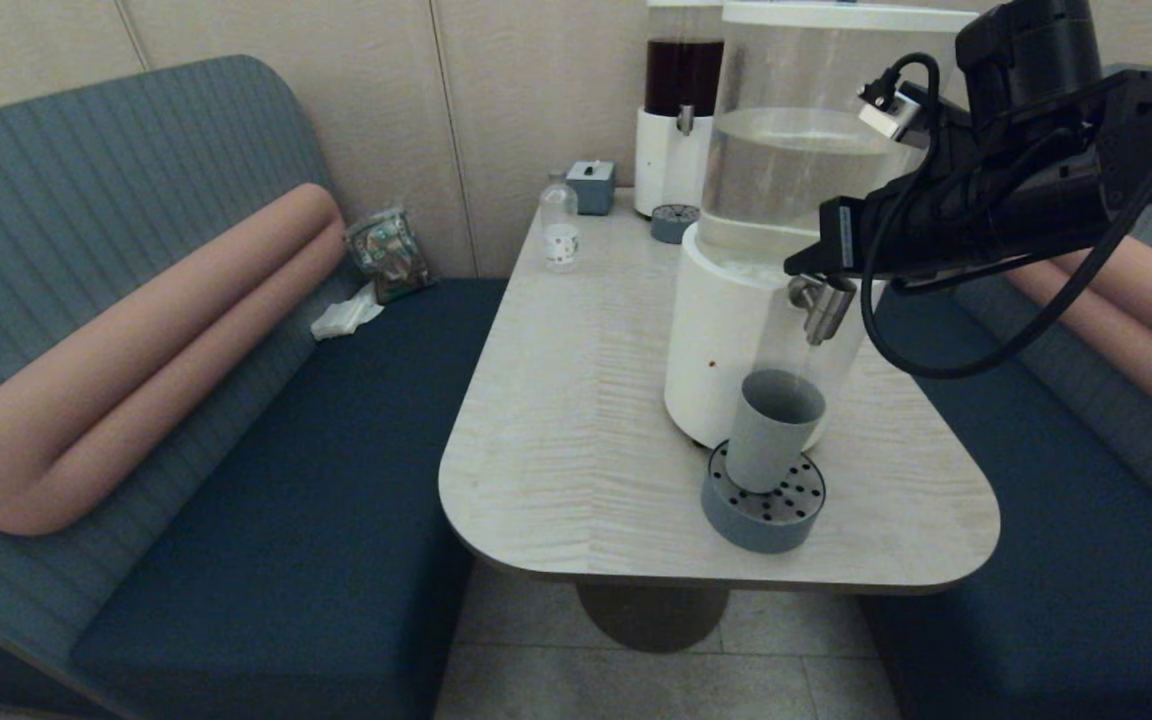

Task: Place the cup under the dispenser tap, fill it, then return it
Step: Turn on the faucet

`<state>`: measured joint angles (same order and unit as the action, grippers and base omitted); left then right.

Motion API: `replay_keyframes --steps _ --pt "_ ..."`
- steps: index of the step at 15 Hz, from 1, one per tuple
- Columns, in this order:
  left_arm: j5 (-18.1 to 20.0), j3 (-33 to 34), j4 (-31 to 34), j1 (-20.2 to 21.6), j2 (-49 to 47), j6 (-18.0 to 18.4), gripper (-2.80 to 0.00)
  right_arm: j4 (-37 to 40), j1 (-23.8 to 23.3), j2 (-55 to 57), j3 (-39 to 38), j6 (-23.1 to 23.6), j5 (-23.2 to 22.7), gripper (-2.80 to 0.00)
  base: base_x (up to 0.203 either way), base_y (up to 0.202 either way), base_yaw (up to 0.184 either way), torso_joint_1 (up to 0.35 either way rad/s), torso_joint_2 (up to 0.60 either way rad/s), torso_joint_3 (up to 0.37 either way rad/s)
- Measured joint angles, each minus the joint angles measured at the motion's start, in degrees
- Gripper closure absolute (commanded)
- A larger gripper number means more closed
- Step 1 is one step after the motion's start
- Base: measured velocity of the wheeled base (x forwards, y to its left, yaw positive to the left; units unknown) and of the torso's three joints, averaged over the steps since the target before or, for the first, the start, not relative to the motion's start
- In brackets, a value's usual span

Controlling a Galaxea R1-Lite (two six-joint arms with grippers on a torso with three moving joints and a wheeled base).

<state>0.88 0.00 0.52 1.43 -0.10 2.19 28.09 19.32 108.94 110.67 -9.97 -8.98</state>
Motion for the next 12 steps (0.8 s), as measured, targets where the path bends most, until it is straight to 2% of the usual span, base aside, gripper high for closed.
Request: replay_keyframes --steps 12 --pt "0.0 0.0 0.0 0.0 0.0 0.0 0.0 0.44 0.79 -0.78 -0.05 0.02 0.28 0.0 0.0 0.0 0.0 0.0 0.0 0.0"
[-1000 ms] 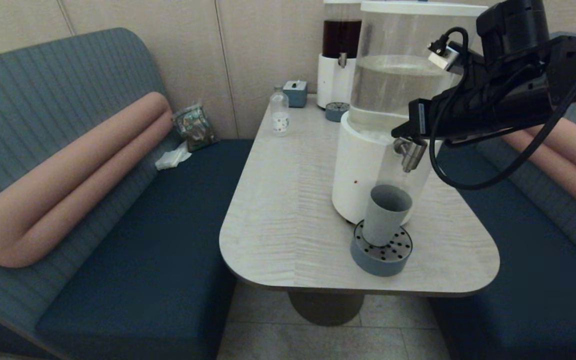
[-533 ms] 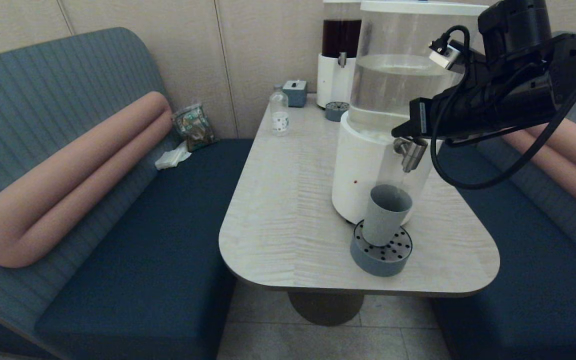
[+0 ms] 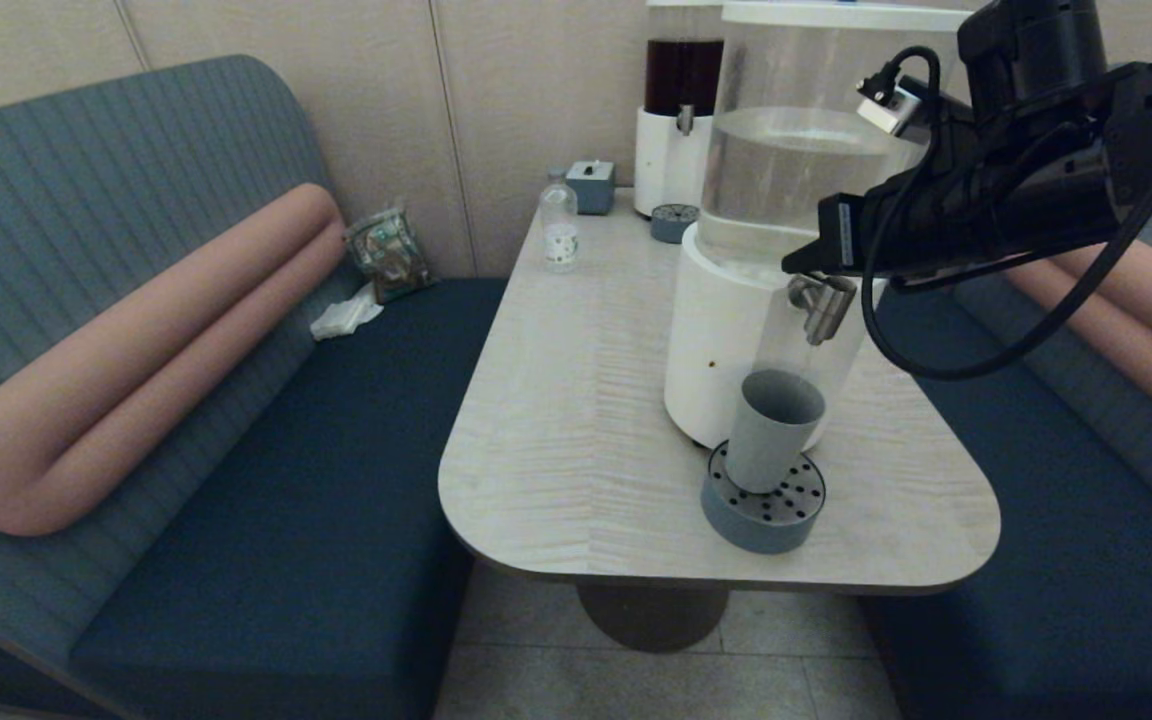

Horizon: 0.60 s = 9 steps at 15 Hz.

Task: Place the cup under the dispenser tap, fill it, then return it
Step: Turn on the faucet

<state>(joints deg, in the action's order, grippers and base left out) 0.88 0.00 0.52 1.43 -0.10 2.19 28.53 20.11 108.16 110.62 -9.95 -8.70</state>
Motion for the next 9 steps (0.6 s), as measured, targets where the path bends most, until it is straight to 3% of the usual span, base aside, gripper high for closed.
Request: replay_keyframes --steps 9 --pt "0.02 0.0 0.0 0.02 0.0 -0.01 0.0 0.12 -0.6 -4.56 -0.38 1.84 1.15 0.0 0.0 0.0 0.0 0.0 0.0 0.0"
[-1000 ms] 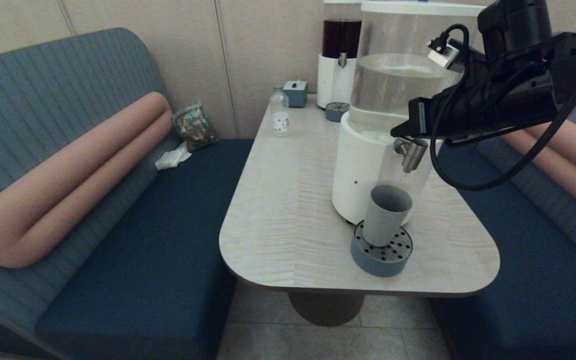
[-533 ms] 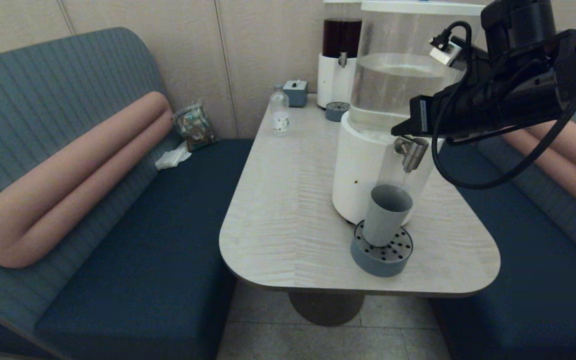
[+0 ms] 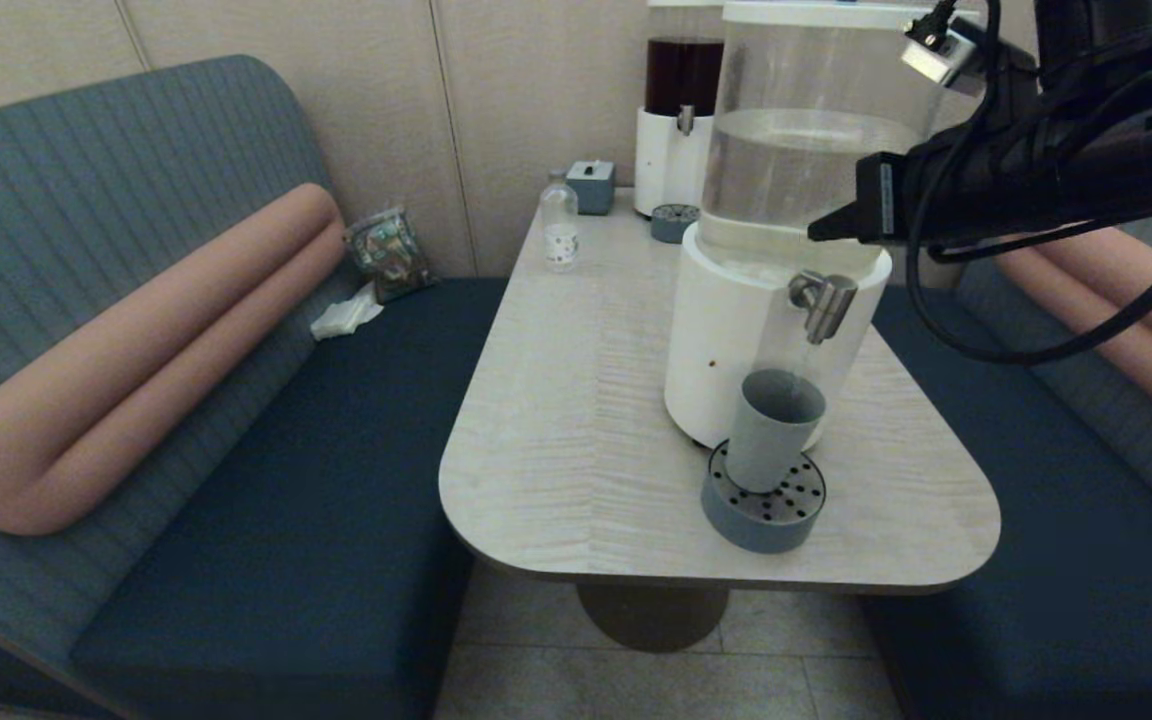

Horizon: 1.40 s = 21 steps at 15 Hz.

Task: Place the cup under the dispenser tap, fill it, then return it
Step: Turn on the faucet, then turn off the faucet

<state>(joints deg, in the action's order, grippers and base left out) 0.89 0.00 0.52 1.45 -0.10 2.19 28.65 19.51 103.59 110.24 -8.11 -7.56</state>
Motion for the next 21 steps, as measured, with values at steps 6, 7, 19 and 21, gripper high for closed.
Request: replay_keyframes --steps 6,7,19,21 --pt "-0.02 0.0 0.0 -0.02 0.0 0.01 0.0 3.22 -0.16 -13.67 -6.2 0.45 4.74 0.0 0.0 0.0 0.0 0.0 0.0 0.0" --pt "-0.02 0.0 -0.01 -0.02 0.0 -0.01 0.0 4.09 -0.01 -16.9 -8.1 0.56 6.3 0.0 0.0 0.0 0.0 0.0 0.0 0.0" --pt "0.01 0.0 0.0 -0.05 0.0 0.01 0.0 5.99 0.49 -49.77 -39.45 0.65 9.96 0.0 0.0 0.0 0.0 0.0 0.0 0.0" --pt "-0.02 0.0 0.0 -0.05 0.0 -0.02 0.0 5.96 0.43 -51.94 -40.78 0.5 10.2 0.0 0.0 0.0 0.0 0.0 0.0 0.0"
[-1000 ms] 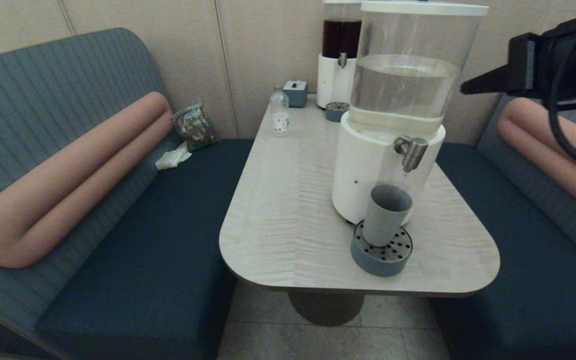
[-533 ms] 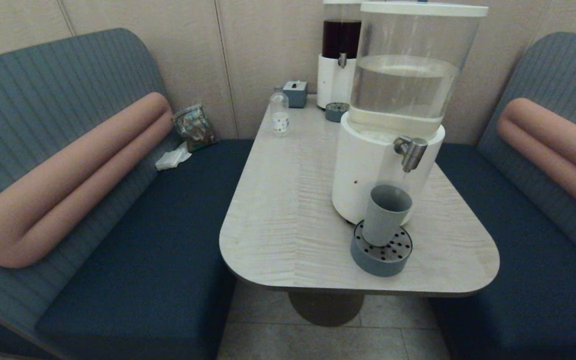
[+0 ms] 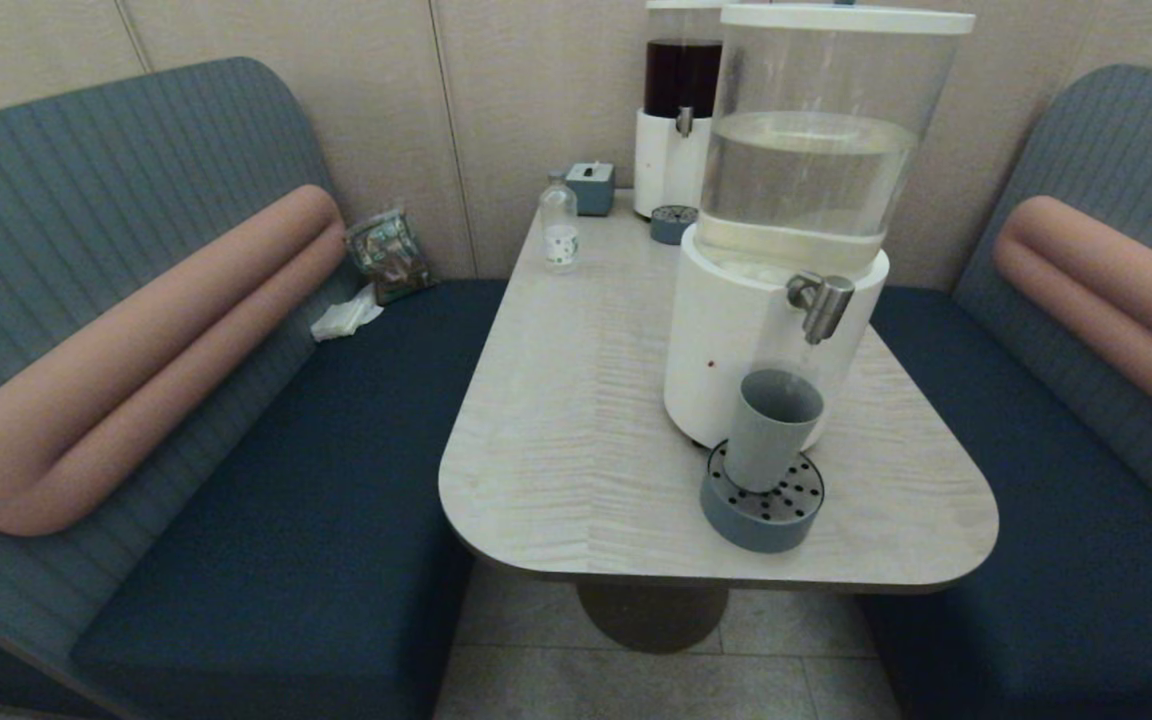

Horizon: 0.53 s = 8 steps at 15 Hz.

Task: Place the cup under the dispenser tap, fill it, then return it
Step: Turn off the faucet

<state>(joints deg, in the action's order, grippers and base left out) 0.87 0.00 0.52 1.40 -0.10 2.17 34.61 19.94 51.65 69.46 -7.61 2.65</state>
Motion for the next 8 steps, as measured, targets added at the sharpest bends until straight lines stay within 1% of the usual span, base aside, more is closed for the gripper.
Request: replay_keyframes --steps 2,4,6,8 --pt "0.0 0.0 0.0 0.0 0.0 0.0 0.0 -0.07 -0.21 -2.29 -1.52 0.24 0.28 0.0 0.0 0.0 0.0 0.0 0.0 0.0" --pt "0.0 0.0 0.0 0.0 0.0 0.02 0.0 -0.3 -0.38 -2.95 -0.81 1.13 0.27 0.0 0.0 0.0 0.0 0.0 0.0 0.0" --pt "0.0 0.0 0.0 0.0 0.0 0.02 0.0 -0.93 -0.29 -1.28 0.76 3.49 0.13 0.0 0.0 0.0 0.0 0.0 0.0 0.0" --pt "0.0 0.0 0.0 0.02 0.0 0.02 0.0 -2.93 -0.13 3.24 3.07 5.2 -0.11 0.0 0.0 0.0 0.0 0.0 0.0 0.0"
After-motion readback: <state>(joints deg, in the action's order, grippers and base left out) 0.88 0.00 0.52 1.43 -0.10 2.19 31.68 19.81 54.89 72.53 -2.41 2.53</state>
